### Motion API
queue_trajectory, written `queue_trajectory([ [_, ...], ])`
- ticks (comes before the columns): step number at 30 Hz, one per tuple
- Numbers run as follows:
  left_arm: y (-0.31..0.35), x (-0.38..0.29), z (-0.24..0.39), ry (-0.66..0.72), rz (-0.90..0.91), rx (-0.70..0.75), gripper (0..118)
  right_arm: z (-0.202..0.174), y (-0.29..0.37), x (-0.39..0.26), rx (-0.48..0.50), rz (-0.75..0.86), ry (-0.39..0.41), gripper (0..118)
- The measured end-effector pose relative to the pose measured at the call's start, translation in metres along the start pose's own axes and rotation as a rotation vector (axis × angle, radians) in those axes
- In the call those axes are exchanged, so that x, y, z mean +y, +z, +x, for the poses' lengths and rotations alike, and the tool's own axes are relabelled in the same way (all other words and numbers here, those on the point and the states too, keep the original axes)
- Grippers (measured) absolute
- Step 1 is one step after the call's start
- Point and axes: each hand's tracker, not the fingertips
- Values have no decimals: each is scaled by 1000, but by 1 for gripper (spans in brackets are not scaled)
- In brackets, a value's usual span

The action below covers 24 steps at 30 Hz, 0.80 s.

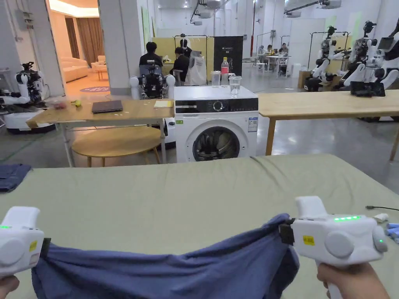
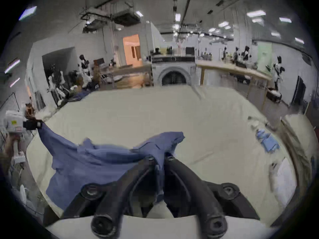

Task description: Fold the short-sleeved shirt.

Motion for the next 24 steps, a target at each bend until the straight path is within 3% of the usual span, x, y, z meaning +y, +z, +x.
queue_trajectory([
  [5, 51, 44, -33, 26, 105, 41, 2, -18, 48, 69, -43, 139, 85, 3],
  [15, 118, 149, -59, 98, 325, 39, 2, -25, 102, 195, -163, 389, 100, 3],
  [24, 104, 233, -61, 149, 409, 48, 2, -21, 86, 258, -204, 462, 88, 3],
])
